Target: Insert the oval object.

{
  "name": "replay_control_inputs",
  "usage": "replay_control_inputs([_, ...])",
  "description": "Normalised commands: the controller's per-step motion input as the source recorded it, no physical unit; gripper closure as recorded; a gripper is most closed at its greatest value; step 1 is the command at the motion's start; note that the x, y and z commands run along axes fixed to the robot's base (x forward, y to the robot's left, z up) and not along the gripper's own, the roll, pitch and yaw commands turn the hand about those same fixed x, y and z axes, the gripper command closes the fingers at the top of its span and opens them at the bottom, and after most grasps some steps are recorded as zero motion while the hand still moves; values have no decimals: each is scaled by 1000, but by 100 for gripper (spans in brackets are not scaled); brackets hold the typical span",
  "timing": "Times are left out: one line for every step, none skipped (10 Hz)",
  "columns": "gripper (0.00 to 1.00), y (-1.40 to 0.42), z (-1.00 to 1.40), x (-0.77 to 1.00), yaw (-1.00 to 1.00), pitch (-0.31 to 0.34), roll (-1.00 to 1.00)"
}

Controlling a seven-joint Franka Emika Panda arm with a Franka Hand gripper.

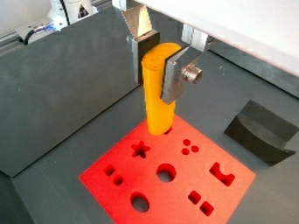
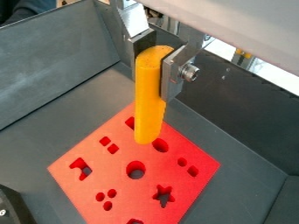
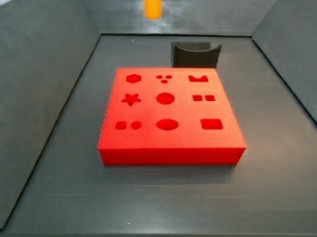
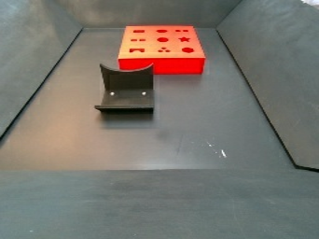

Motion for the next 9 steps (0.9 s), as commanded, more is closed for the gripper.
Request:
replay_control_inputs([100, 0, 51, 0, 0, 0, 0])
replay_control_inputs([100, 0, 31, 0, 0, 0, 0])
replay_control_inputs([100, 0, -29, 0, 0, 0, 0])
replay_control_inputs([100, 0, 0, -17, 0, 0, 0])
replay_control_inputs([100, 0, 0, -60, 0, 0, 7])
replay_control_inputs([100, -94, -14, 0, -123, 0, 60])
replay_control_inputs([100, -111, -317, 0, -929, -216, -81])
replay_control_inputs([100, -20, -354, 0, -1000, -183, -77])
replay_control_inputs([100, -9, -389, 0, -1000, -163, -63])
